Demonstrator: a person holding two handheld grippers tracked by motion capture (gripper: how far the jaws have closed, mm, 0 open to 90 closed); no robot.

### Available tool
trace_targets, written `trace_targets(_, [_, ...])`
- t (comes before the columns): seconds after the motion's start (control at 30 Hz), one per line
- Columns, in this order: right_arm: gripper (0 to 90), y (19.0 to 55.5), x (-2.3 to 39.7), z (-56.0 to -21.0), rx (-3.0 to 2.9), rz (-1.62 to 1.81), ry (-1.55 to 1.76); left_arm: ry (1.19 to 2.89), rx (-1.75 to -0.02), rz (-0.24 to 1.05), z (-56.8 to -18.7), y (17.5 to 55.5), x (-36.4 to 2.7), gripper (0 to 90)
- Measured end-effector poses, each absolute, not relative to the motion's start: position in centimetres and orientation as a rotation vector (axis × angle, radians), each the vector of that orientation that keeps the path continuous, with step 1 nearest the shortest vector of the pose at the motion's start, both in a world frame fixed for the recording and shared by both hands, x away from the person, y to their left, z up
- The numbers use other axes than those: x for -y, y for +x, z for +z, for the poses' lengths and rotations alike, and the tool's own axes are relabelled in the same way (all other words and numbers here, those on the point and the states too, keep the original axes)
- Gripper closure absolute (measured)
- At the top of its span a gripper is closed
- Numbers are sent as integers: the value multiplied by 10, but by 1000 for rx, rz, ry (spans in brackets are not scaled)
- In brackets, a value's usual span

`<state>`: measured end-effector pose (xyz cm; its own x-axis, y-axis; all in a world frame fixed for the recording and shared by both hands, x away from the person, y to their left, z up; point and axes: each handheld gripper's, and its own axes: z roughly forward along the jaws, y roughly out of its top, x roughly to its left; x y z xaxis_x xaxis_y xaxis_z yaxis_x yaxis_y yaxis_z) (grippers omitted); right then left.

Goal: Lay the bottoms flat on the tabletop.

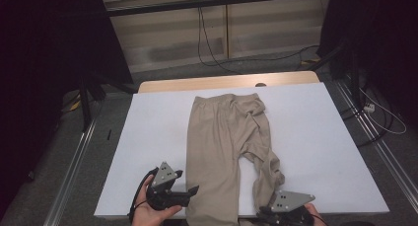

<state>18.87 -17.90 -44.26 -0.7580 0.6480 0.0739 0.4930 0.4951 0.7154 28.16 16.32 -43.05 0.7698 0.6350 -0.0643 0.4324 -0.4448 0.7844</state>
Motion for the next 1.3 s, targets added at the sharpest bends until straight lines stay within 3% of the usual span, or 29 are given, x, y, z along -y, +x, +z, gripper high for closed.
trace_targets(0.07, [634,198,187,-438,-2469,1123,1017,2114,-771,299,-430,281,-155,322])
trace_targets(0.13, [626,208,196,-435,-2425,1112,1049,2130,-750,289,-429,281,-143,351])
trace_targets(0.3, [740,227,216,-433,-2353,1121,1140,2151,-665,210,-424,280,-105,459])
trace_targets(0.43, [732,237,210,-438,-2387,1034,1117,2179,-587,153,-424,283,-64,530])
trace_targets(0.5, [762,247,207,-441,-2401,1003,1119,2201,-569,128,-427,287,-48,523])
trace_targets(0.6, [881,265,205,-444,-2402,997,1127,2213,-560,99,-434,292,-24,468])
trace_targets(0.67, [900,276,203,-445,-2403,1030,1155,2211,-564,76,-437,295,-13,406])
trace_targets(0.73, [900,282,202,-444,-2393,1044,1155,2222,-557,69,-439,295,-5,415])
trace_targets(0.87, [775,280,208,-439,-2343,1095,1163,2301,-520,62,-451,291,5,557])
trace_targets(0.97, [752,269,216,-434,-2315,1107,1156,2299,-502,65,-455,288,3,851])
trace_targets(1.0, [759,266,218,-434,-2316,1110,1157,2299,-511,62,-454,288,1,884])
trace_targets(1.17, [811,248,223,-439,-2384,1083,1158,2311,-519,30,-451,287,-10,892])
trace_targets(1.3, [775,246,213,-446,-2438,1024,1118,2305,-547,33,-448,285,-27,893])
